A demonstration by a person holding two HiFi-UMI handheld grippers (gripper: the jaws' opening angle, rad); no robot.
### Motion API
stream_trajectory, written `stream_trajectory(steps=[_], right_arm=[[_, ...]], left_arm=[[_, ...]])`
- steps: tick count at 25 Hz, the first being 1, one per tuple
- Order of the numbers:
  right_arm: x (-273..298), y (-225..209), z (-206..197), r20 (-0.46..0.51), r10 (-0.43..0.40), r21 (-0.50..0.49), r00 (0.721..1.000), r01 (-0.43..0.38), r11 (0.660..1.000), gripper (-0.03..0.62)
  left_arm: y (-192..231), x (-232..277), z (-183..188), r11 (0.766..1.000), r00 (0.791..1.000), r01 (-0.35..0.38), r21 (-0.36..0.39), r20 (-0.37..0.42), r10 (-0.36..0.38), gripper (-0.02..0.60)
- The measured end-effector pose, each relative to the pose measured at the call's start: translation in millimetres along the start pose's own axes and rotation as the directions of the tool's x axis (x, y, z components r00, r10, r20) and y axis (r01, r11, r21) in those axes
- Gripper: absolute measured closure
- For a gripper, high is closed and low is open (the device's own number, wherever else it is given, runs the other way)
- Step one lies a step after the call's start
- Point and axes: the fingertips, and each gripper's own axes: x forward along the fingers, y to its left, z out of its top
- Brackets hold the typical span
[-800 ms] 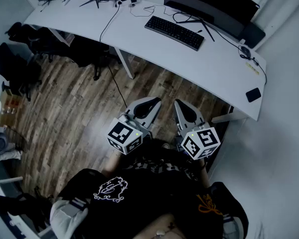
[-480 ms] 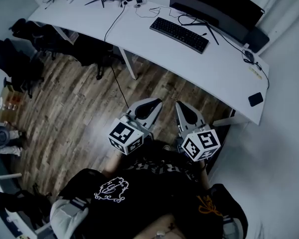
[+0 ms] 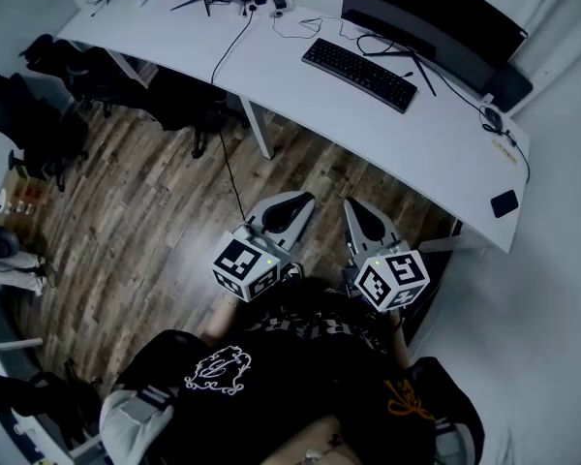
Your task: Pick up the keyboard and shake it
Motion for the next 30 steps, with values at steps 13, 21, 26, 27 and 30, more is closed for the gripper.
stream_trajectory(steps=[13, 21, 26, 27, 30], right_arm=[[47, 8, -5, 0.006, -0.068, -0.003, 0.998, 0.068, 0.998, 0.580], [56, -17, -12, -0.024, -0.107, 0.060, 0.994, 0.109, 0.992, 0.580], [77, -43, -8, -0.054, -0.082, 0.064, 0.995, 0.086, 0.994, 0.580], [83, -49, -8, -0.061, -0.071, 0.067, 0.996, 0.075, 0.995, 0.580], [105, -69, -3, -0.081, -0.033, 0.074, 0.996, 0.039, 0.996, 0.580]], left_arm=[[60, -6, 0, 0.999, 0.999, 0.044, -0.002, 0.013, -0.044, 0.552], [75, 13, -19, 0.997, 0.998, 0.063, -0.050, -0.013, -0.063, 0.552], [94, 39, -19, 0.997, 0.999, 0.028, -0.066, -0.016, -0.029, 0.552], [99, 45, -20, 0.997, 1.000, 0.017, -0.072, -0.017, -0.018, 0.552], [117, 66, -17, 0.996, 1.000, -0.021, -0.090, -0.021, 0.019, 0.552]])
